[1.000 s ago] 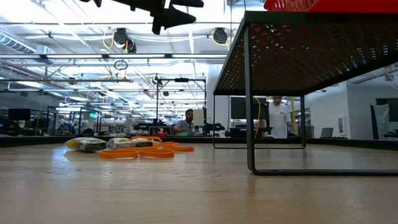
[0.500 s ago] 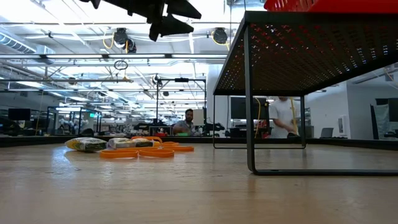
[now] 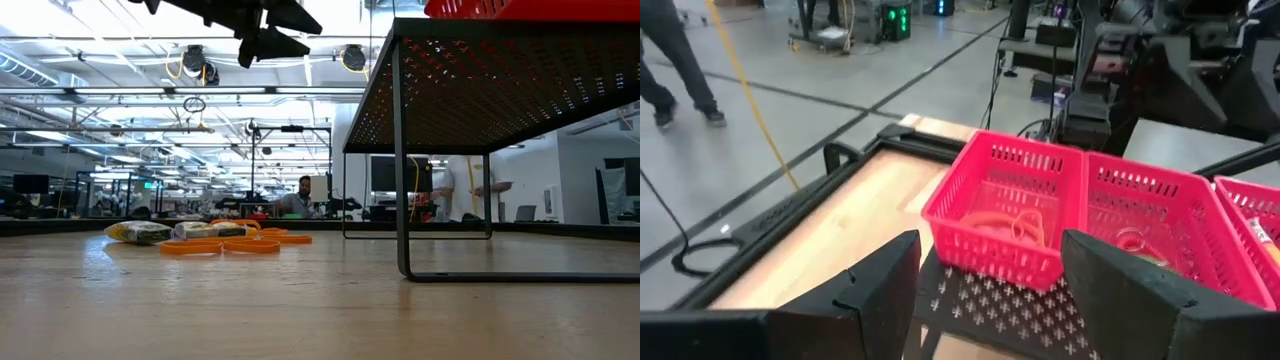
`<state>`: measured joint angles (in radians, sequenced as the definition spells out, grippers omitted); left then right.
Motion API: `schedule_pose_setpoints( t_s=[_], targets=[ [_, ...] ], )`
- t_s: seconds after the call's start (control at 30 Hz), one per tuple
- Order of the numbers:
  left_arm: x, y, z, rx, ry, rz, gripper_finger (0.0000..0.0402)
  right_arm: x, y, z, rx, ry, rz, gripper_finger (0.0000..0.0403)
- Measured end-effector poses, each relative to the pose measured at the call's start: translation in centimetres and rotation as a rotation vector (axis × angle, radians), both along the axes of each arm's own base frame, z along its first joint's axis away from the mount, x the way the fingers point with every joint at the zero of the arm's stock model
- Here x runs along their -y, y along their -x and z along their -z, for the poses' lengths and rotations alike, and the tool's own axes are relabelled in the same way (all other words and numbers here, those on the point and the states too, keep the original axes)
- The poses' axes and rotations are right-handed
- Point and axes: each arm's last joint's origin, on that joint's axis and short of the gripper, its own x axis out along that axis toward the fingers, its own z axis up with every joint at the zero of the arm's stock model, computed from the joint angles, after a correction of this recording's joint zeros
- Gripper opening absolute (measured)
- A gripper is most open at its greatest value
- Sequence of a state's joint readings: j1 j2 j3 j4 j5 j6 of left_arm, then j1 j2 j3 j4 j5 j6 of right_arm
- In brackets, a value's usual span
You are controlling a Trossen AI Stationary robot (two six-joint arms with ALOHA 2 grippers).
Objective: Pick & Place Office Desk Supplies
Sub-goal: Put the orange spring keychain into the middle red bin on the shelf
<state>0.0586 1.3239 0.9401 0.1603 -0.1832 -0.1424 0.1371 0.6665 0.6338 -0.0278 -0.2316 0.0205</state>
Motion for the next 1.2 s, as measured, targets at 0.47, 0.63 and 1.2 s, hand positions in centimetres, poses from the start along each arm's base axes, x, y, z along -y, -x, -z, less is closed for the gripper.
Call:
schedule_pose_setpoints(
  t_s=[0.47, 0.63, 1.2],
  targets=[
    [-1.0, 3.9, 5.5, -0.141, 0.172, -0.326, 0.0253, 0.3, 1.8, -1.1, 0.107, 0.048, -0.006, 0.0176],
    [-1.2, 5.0, 8.4, -0.213, 0.303, -0.44, 0.0253, 0.2, 1.8, -1.1, 0.117, 0.078, -0.009, 0.0174],
    [-3.9, 8.3, 14.1, -0.194, 0.66, -0.759, 0.0253, 0.1, 1.1, -0.7, 0.089, 0.1, -0.012, 0.0165]
  ],
)
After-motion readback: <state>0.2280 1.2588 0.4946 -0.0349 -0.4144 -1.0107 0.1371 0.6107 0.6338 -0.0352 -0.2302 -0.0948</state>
